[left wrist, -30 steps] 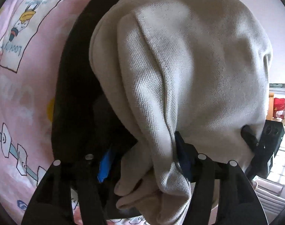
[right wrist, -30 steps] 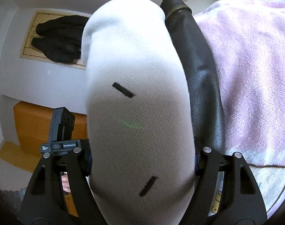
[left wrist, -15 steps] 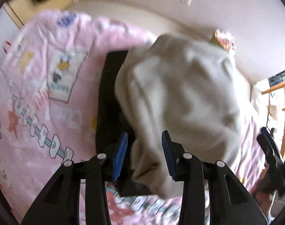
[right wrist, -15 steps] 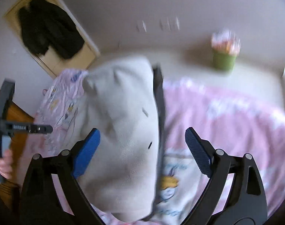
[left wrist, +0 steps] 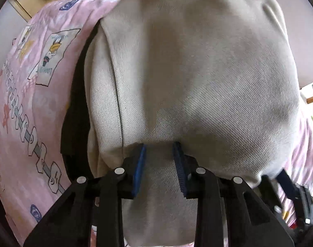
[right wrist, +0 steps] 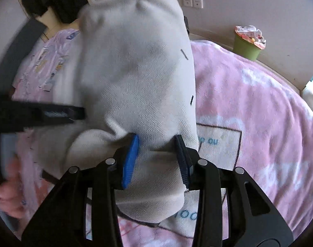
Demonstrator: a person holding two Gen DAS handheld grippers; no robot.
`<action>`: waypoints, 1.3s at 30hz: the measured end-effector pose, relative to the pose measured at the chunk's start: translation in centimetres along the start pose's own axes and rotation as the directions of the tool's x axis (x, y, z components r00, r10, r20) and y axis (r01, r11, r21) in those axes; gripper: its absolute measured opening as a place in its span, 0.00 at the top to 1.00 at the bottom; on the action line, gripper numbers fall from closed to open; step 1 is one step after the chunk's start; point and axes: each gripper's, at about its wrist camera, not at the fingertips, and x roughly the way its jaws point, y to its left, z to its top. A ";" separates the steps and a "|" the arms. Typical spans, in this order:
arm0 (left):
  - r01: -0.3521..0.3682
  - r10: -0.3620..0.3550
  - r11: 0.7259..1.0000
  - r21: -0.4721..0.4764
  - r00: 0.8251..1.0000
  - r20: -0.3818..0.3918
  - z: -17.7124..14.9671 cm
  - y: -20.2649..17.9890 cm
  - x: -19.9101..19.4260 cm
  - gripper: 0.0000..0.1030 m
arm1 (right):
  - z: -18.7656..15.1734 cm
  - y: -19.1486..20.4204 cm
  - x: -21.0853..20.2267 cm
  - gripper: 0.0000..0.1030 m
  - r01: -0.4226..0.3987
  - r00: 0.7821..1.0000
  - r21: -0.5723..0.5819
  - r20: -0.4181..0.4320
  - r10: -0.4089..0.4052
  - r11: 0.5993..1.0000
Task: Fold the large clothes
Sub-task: 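Lower the hoodie bundle onto the dark folded garment and open both grippers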
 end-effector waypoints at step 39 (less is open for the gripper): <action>0.118 -0.092 0.987 -0.106 0.971 0.223 -3.1 12.9 -24.7 0.30 | 5.9 3.0 -16.5 0.76 -0.126 0.992 -0.001 0.027 0.126 0.992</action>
